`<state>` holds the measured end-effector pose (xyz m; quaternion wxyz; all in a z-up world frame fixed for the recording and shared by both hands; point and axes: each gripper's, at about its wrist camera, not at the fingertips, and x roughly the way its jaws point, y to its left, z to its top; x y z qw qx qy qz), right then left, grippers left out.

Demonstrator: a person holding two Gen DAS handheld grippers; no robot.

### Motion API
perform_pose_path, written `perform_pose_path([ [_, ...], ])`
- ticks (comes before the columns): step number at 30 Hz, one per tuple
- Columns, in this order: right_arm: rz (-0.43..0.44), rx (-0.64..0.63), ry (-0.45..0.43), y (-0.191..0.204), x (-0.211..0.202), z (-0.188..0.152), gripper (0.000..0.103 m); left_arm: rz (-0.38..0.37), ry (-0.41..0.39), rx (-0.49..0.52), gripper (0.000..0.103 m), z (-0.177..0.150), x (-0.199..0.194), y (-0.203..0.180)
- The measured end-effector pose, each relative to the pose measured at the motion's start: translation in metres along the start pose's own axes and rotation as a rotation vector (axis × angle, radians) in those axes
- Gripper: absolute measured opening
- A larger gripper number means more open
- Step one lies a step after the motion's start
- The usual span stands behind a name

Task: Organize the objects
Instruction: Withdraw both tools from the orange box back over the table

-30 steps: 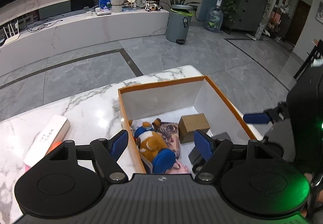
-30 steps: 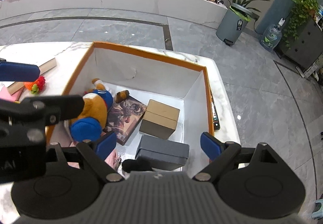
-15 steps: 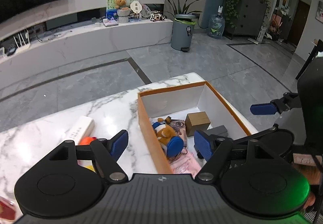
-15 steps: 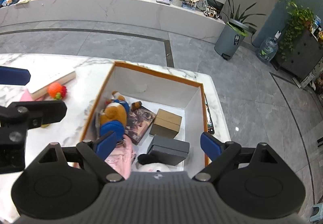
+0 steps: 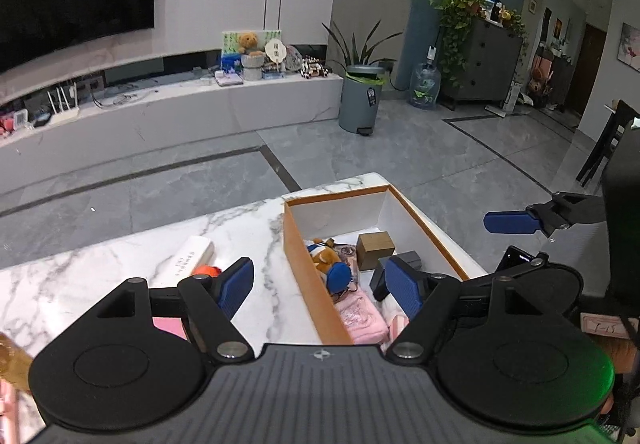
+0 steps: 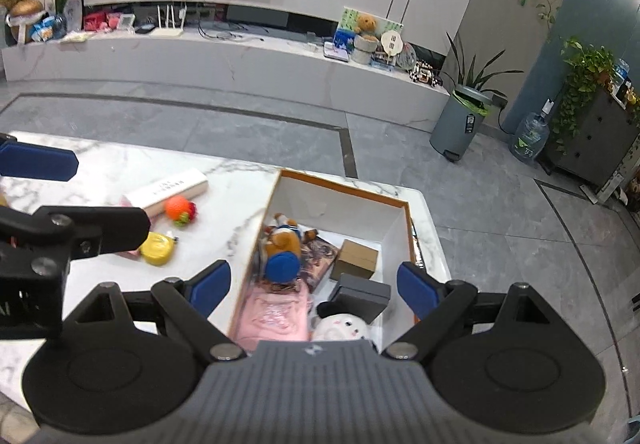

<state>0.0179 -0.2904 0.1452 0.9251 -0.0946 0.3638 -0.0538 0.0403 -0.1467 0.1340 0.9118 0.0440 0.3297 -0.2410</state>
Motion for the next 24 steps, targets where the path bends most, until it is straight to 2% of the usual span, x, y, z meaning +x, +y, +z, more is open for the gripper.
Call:
perform_pose_path([
  [8,0.038,0.009,-0.099,0.020,-0.065,0.002,0.091,0.048,-0.053,0.017,0.086,0.000,-0.054,0.006],
  [15,0.085,-0.002,-0.160,0.037,-0.094,0.010,0.091,0.131,-0.072,0.056,0.088,0.003,-0.079,0.009],
  [19,0.094,-0.032,-0.173,0.050,-0.090,0.023,0.091,0.163,-0.083,0.059,0.089,0.001,-0.077,0.020],
  [24,0.118,-0.057,-0.164,0.075,-0.049,0.046,0.092,0.198,-0.063,0.019,0.089,0.008,-0.045,0.061],
])
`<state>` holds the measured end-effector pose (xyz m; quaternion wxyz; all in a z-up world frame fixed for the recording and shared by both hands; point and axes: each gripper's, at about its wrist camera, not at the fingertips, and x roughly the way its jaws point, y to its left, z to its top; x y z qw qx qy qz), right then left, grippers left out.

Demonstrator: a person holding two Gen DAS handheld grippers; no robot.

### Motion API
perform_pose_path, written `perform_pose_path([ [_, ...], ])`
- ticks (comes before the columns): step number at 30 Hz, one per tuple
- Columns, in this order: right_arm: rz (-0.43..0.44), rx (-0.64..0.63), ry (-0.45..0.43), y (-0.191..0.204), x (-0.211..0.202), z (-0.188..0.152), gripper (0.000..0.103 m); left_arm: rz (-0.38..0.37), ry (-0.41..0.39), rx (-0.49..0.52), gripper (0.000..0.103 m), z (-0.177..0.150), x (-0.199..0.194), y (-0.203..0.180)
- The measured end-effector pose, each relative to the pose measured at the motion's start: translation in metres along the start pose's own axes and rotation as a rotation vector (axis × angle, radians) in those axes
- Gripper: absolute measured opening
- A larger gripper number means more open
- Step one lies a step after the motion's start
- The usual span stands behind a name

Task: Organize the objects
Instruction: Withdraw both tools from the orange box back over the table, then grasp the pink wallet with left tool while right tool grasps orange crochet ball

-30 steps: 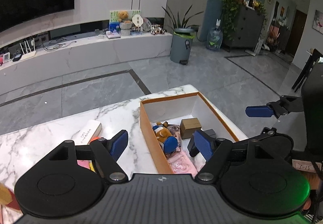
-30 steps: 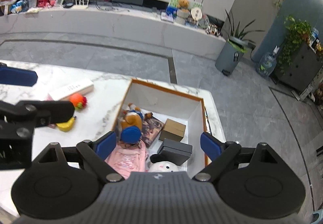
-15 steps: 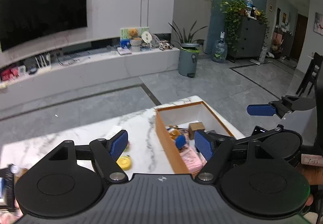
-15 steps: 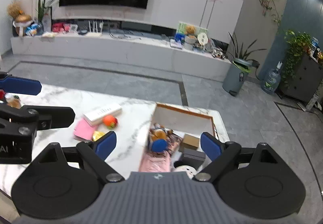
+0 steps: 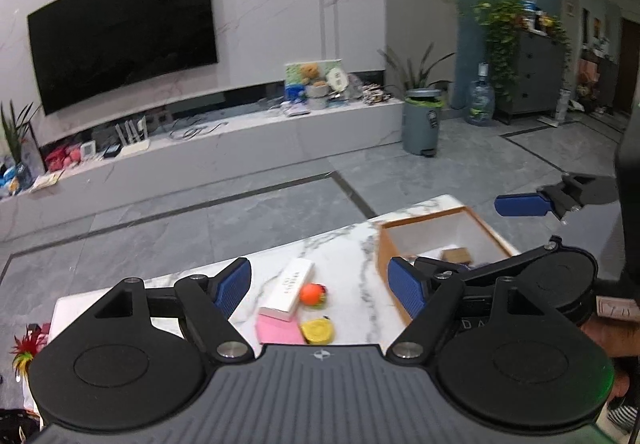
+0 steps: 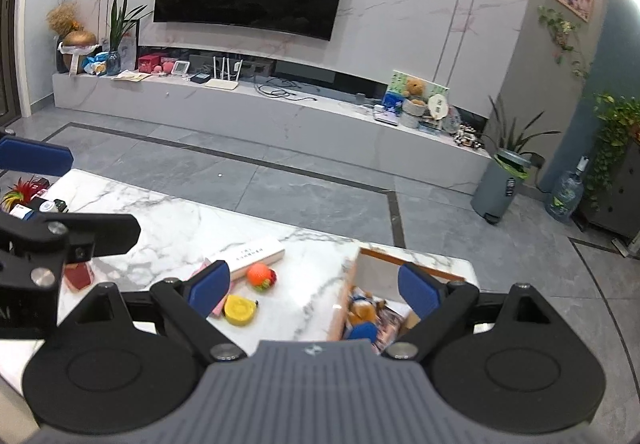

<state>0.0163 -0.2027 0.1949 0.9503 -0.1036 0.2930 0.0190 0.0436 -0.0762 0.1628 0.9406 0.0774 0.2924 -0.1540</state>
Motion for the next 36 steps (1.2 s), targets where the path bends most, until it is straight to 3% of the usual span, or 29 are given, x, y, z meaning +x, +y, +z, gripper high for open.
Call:
perform_pose_path([
  [3,0.023,0.030,0.016,0.008,0.045,0.003,0.092,0.021,0.034,-0.053,0.089,-0.001,0.045,0.024],
  [9,0.080,0.050,0.142,0.025,0.158,-0.007,0.092,0.014,0.107,-0.165,0.089,-0.037,0.140,0.064],
  [16,0.113,0.118,0.319,0.034,0.284,-0.071,0.091,0.064,0.237,-0.203,0.088,-0.102,0.232,0.098],
  [19,0.130,0.185,0.348,0.034,0.321,-0.091,0.091,0.064,0.275,-0.200,0.088,-0.127,0.255,0.102],
  [22,0.157,0.259,0.341,0.031,0.339,-0.098,0.091,0.062,0.286,-0.201,0.088,-0.141,0.266,0.103],
  [25,0.167,0.255,0.323,0.033,0.346,-0.096,0.091,0.060,0.268,-0.196,0.088,-0.146,0.268,0.102],
  [30,0.162,0.274,0.263,0.029,0.337,-0.090,0.091,0.031,0.269,-0.178,0.088,-0.152,0.275,0.095],
  [33,0.172,0.303,0.273,0.028,0.335,-0.100,0.091,0.033,0.275,-0.150,0.088,-0.156,0.281,0.089],
  [36,0.163,0.308,0.280,0.032,0.333,-0.110,0.091,0.014,0.281,-0.216,0.094,-0.161,0.290,0.090],
])
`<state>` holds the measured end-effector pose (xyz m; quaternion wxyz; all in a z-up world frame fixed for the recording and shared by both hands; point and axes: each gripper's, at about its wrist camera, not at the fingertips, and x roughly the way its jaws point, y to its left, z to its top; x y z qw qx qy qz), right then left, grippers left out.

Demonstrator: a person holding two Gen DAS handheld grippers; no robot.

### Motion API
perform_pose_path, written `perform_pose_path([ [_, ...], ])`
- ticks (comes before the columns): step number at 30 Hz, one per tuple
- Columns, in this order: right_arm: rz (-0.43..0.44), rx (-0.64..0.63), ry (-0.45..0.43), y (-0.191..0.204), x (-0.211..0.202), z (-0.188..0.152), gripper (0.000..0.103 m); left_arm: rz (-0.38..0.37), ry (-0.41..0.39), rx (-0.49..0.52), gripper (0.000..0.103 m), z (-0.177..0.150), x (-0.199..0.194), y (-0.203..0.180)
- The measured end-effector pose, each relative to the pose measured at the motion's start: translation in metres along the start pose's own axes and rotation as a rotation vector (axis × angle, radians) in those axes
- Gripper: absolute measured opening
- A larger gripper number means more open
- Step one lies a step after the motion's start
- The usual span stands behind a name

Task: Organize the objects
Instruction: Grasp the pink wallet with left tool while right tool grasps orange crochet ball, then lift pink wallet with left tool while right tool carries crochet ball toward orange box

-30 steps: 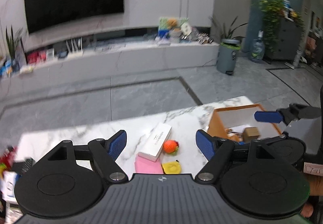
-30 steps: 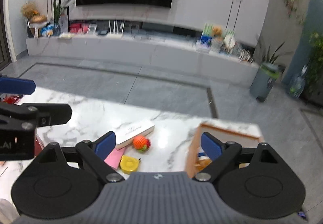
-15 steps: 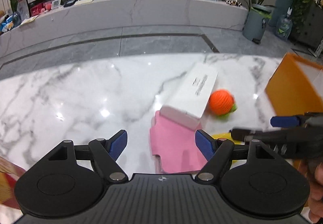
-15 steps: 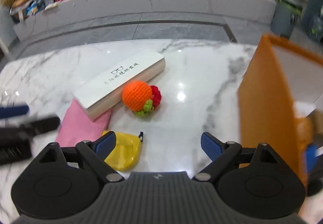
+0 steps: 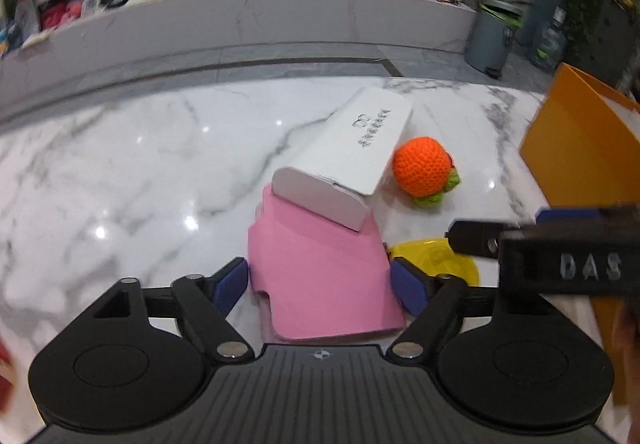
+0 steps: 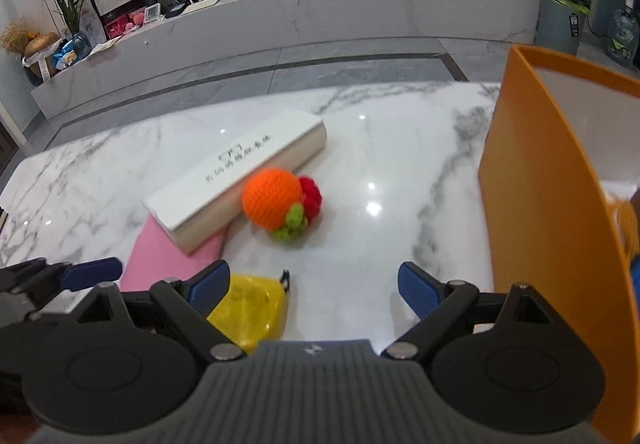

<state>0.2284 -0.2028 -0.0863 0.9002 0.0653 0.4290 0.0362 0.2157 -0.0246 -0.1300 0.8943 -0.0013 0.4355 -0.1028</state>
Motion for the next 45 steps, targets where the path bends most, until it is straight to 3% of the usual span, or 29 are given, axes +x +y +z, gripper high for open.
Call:
perform_pose_path([
  [3,-0.002,-0.001,-0.024,0.003,0.002,0.002,0.091,0.015,-0.002,-0.037,0.096,0.001,0.003,0.001],
  [7,-0.012,-0.004,-0.059,0.007,0.008,0.017,0.091,0.062,0.003,0.021,0.098,0.001,0.006,-0.008],
  [13,-0.009,0.005,-0.056,0.011,0.032,0.031,0.089,0.046,-0.014,0.036,0.096,-0.003,0.004,-0.006],
  [18,-0.005,-0.044,-0.037,0.015,0.049,0.033,0.056,0.030,-0.024,0.048,0.096,-0.011,-0.001,-0.004],
  [29,0.006,-0.020,0.039,0.001,0.023,0.006,0.054,0.082,0.026,-0.008,0.096,-0.034,-0.026,0.003],
  [35,0.009,0.010,0.054,-0.012,0.000,-0.009,0.054,0.111,0.003,-0.060,0.096,-0.065,-0.053,0.006],
  [45,0.071,-0.061,0.098,0.010,-0.043,-0.065,0.054,0.117,-0.006,-0.023,0.097,-0.094,-0.074,-0.013],
])
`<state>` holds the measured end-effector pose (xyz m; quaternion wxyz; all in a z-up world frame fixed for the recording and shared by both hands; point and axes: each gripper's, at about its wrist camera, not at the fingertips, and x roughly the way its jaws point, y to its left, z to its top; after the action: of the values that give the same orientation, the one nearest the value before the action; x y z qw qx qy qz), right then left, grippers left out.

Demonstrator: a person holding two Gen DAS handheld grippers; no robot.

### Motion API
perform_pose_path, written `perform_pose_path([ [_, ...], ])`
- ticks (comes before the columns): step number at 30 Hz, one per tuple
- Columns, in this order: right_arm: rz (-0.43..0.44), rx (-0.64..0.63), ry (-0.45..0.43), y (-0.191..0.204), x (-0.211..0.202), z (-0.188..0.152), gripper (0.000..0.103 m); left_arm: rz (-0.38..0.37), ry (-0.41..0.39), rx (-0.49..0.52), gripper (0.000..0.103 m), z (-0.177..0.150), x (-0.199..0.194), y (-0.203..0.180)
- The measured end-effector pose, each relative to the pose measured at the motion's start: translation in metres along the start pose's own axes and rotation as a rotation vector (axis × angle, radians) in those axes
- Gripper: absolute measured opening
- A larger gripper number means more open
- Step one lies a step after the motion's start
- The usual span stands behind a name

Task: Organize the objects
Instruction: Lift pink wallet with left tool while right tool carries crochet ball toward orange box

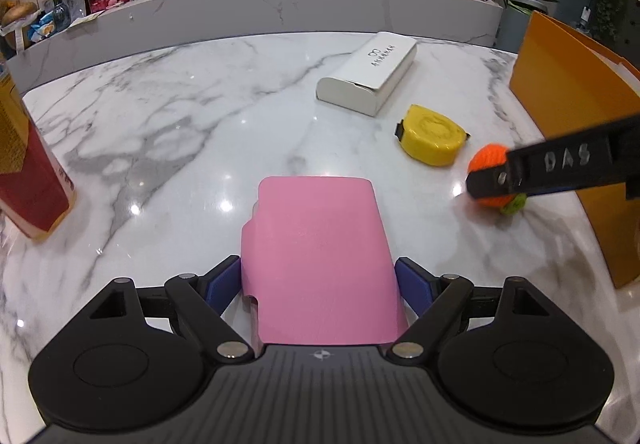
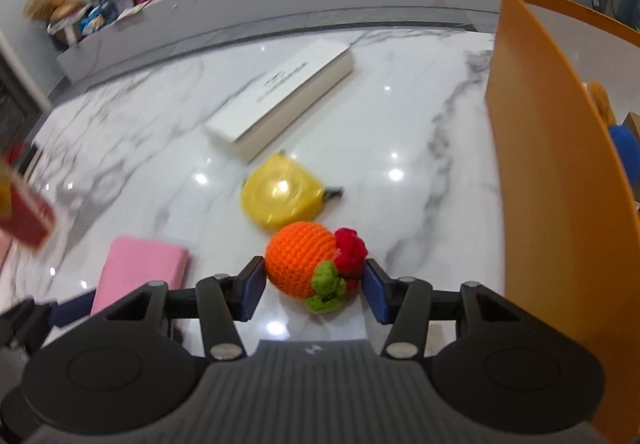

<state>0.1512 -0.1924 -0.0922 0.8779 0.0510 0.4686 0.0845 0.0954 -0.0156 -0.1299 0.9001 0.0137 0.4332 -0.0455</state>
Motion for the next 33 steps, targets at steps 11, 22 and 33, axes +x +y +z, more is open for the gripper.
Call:
perform_pose_path([
  [11,-0.007,-0.020,0.002,0.004,0.001,-0.012,0.058,0.022,-0.020,0.013,0.103,-0.005,0.002,-0.004],
  [22,-0.010,0.003,-0.008,0.000,-0.002,-0.011,0.054,-0.003,0.013,-0.021,0.094,-0.003,-0.005,0.001],
  [33,0.041,-0.019,-0.037,0.007,-0.026,-0.011,0.054,-0.006,-0.004,-0.063,0.093,0.000,-0.024,0.009],
])
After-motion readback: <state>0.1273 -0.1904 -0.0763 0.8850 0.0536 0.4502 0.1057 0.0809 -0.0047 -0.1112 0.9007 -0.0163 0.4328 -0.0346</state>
